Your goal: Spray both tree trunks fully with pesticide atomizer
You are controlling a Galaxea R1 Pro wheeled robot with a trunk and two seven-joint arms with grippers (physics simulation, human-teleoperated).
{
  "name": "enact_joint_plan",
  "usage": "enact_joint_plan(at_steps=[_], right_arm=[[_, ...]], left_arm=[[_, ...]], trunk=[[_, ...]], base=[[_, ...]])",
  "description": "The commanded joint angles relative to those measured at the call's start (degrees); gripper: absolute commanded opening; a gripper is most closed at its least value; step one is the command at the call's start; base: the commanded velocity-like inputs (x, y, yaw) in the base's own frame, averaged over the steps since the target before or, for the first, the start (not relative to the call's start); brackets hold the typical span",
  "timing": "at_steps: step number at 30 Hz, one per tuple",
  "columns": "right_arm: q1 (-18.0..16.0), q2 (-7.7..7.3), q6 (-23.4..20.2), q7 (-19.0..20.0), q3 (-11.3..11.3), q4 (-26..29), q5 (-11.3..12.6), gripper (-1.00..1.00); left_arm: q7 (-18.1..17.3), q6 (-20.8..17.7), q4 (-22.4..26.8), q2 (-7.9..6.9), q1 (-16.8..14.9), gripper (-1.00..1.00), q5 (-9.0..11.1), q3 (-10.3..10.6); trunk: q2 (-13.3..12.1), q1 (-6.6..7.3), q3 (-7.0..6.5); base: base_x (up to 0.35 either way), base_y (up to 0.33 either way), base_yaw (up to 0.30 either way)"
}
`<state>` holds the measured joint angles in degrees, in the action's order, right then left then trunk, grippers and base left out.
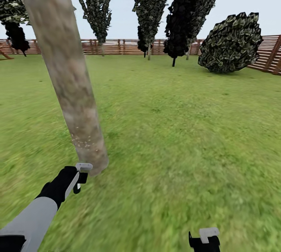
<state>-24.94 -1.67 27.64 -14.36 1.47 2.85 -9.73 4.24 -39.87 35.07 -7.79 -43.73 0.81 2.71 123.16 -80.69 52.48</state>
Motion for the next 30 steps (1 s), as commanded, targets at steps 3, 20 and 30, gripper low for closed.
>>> enact_joint_plan(at_steps=[3, 20, 30], right_arm=[[0.0, 0.0, 0.0, -0.5, 0.1, 0.0, -0.6, 1.0], [0.0, -0.09, 0.0, -0.5, 0.1, 0.0, -0.5, 1.0], [0.0, -0.17, 0.0, -0.5, 0.1, 0.0, -0.5, 1.0]], left_arm=[[0.3, -0.3, 0.2, -0.04, 0.0, -1.0, 0.1, 0.3], [0.3, 0.5, 0.6, 1.91, -1.1, -1.0, 1.9, 0.4], [0.4, 0.1, 0.6, 2.85, -8.3, -1.0, 2.2, 0.4]], trunk=[[0.0, 0.0, 0.05], [0.0, 0.0, 0.05], [0.0, 0.0, 0.05]], base=[[0.117, -0.3, 0.072], [0.021, -0.155, 0.145], [0.0, 0.0, 0.165]])
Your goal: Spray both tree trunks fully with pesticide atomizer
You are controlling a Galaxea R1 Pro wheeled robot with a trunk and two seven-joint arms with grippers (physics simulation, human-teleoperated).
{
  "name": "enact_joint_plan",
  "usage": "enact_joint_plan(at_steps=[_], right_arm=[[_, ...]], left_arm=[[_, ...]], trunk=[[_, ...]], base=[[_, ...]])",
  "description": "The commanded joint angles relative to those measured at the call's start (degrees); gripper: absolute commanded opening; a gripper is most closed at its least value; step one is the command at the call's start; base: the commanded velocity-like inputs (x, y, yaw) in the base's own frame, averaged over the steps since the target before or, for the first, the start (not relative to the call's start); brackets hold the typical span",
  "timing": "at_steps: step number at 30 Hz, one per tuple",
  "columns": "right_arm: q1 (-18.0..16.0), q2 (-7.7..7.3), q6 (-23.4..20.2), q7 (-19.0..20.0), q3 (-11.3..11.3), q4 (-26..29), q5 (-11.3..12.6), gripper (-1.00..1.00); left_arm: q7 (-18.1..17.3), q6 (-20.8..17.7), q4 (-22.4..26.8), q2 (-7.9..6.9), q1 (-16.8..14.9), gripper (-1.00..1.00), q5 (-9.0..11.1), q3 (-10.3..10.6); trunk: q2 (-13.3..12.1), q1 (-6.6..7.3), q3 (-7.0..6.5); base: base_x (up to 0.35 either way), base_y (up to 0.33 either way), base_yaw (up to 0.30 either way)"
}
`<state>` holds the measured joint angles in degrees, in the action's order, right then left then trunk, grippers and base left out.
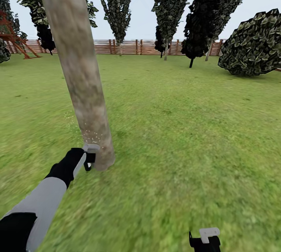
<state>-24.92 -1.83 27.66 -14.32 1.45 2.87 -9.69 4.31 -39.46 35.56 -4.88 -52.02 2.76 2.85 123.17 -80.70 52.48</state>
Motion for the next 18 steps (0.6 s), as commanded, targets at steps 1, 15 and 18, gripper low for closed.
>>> enact_joint_plan(at_steps=[1, 15, 18], right_arm=[[0.0, -0.01, 0.0, -0.5, 0.1, -0.1, -0.6, 1.0], [0.0, -0.01, 0.0, -0.5, 0.1, -0.1, -0.6, 1.0], [0.0, -0.01, 0.0, -0.5, 0.1, -0.1, -0.5, 1.0]], left_arm=[[0.4, -0.3, 0.1, -0.05, -0.6, -1.0, 0.3, 0.3], [0.1, -4.1, 0.2, -2.14, -2.3, -1.0, 0.4, 0.6], [0.1, -4.8, 0.1, -2.23, -3.8, -1.0, 0.3, 0.5]], trunk=[[0.0, 0.01, 0.05], [0.0, 0.01, 0.05], [0.0, 0.01, 0.05]], base=[[0.0, 0.0, 0.005], [0.0, 0.0, 0.0], [0.0, 0.0, 0.106]])
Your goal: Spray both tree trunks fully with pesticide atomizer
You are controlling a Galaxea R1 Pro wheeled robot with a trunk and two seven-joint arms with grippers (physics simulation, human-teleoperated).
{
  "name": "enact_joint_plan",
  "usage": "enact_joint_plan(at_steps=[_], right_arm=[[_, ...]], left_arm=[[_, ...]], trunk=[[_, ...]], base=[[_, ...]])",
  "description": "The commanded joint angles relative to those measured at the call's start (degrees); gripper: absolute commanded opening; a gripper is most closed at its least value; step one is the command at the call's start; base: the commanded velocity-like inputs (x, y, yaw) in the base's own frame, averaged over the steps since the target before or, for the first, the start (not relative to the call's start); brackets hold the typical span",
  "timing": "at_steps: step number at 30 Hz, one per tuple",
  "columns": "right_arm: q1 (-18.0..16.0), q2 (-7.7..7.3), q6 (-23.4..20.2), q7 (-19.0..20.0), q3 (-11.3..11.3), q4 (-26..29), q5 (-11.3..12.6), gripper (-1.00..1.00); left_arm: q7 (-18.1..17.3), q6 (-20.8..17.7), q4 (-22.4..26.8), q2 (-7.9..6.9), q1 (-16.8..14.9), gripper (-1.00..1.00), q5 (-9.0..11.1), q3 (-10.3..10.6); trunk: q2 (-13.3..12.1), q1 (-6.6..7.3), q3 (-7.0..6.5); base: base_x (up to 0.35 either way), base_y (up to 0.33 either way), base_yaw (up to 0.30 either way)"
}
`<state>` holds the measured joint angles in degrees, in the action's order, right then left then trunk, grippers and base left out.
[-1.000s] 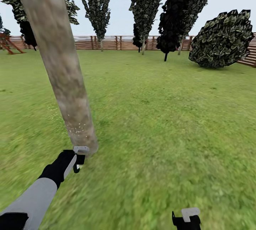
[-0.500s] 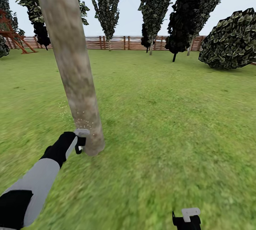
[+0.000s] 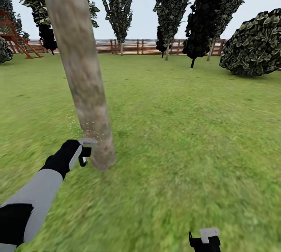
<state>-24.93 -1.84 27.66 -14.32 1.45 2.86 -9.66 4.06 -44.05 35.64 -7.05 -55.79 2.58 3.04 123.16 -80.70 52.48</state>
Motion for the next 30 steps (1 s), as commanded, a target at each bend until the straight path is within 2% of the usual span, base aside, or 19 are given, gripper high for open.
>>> enact_joint_plan(at_steps=[1, 4, 5, 8, 9, 10, 18, 30], right_arm=[[0.0, 0.0, 0.0, -0.5, 0.1, -0.1, -0.6, 1.0], [0.0, 0.0, 0.0, -0.5, 0.1, -0.1, -0.6, 1.0], [0.0, 0.0, 0.0, -0.5, 0.1, -0.1, -0.6, 1.0], [0.0, 0.0, 0.0, -0.5, 0.1, -0.1, -0.6, 1.0], [0.0, 0.0, 0.0, -0.5, 0.1, -0.1, -0.6, 1.0], [0.0, 0.0, 0.0, -0.5, 0.1, -0.1, -0.6, 1.0], [0.0, 0.0, 0.0, -0.5, 0.1, -0.1, -0.6, 1.0], [0.0, 0.0, -0.1, -0.4, 0.1, -0.1, -0.6, 1.0]], left_arm=[[0.3, -0.4, 0.1, -0.46, -0.1, -1.0, 0.4, 0.2], [0.3, -1.4, 0.0, -3.69, -0.2, -1.0, 0.5, 0.2], [0.3, -1.6, 0.1, -4.1, 0.0, -1.0, 0.5, 0.3], [0.3, -1.8, 0.2, -3.71, 0.2, -1.0, 0.4, 0.4], [0.4, -1.9, 0.3, -1.99, -0.1, -1.0, 0.1, 0.5], [0.4, -1.9, 1.0, -1.61, 0.1, -1.0, 0.0, 0.6], [0.4, -2.7, 1.9, -1.38, 0.5, -1.0, 0.1, 0.5], [0.4, -2.8, 1.9, -1.12, 0.1, -1.0, 0.1, 0.5]], trunk=[[0.0, 0.01, 0.05], [0.0, 0.01, 0.05], [0.0, 0.01, 0.05], [0.0, 0.01, 0.05], [0.0, 0.01, 0.05], [0.0, 0.01, 0.05], [0.0, 0.01, 0.05], [0.0, 0.01, 0.05]], base=[[0.0, 0.0, 0.223], [0.0, 0.0, 0.259], [0.0, 0.0, 0.192], [0.011, 0.0, 0.075], [0.254, -0.111, 0.005], [0.282, -0.128, 0.001], [0.252, -0.171, 0.0], [0.053, -0.27, 0.0]])
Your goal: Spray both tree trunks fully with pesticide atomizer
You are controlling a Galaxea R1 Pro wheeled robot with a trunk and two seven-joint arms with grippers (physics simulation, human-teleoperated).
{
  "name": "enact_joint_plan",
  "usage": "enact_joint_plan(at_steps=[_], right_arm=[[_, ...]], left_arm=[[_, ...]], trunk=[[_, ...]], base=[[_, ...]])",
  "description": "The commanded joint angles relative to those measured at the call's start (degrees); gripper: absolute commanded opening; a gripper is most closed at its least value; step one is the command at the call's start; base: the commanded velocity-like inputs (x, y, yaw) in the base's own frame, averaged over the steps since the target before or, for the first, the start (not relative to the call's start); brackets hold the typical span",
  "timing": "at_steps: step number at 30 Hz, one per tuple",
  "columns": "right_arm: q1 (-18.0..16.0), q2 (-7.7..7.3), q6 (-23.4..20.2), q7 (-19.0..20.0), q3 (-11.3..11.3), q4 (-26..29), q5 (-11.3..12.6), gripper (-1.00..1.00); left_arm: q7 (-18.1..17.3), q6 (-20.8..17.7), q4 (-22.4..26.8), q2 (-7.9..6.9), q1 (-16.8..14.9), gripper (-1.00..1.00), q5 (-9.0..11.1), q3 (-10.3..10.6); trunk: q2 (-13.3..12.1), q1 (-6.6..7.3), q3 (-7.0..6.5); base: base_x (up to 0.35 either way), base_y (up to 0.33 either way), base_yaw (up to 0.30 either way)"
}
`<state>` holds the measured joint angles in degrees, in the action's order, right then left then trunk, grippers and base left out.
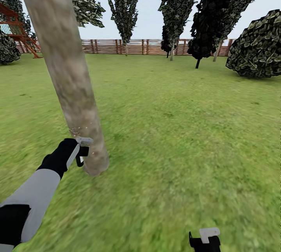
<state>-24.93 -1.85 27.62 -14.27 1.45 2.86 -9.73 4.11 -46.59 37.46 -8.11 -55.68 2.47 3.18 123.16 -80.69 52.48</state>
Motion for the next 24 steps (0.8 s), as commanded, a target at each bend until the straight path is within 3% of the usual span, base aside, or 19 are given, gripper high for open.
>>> enact_joint_plan(at_steps=[1, 11, 24], right_arm=[[0.0, 0.0, 0.0, -0.5, 0.1, -0.1, -0.6, 1.0], [0.0, 0.0, 0.0, -0.5, 0.1, -0.1, -0.6, 1.0], [0.0, 0.01, 0.0, -0.5, 0.2, -0.1, -0.6, 1.0]], left_arm=[[0.4, -0.6, 0.1, -0.06, 0.0, -1.0, 0.2, 0.3], [0.4, -2.3, 0.2, -0.15, 0.3, -1.0, 0.0, 0.4], [0.7, -2.3, 0.2, -0.37, 0.4, -1.0, -0.3, 0.5]], trunk=[[0.0, 0.0, 0.05], [0.0, 0.0, 0.05], [0.0, 0.0, 0.05]], base=[[0.136, -0.273, 0.0], [0.139, -0.273, 0.022], [0.121, -0.273, 0.265]])
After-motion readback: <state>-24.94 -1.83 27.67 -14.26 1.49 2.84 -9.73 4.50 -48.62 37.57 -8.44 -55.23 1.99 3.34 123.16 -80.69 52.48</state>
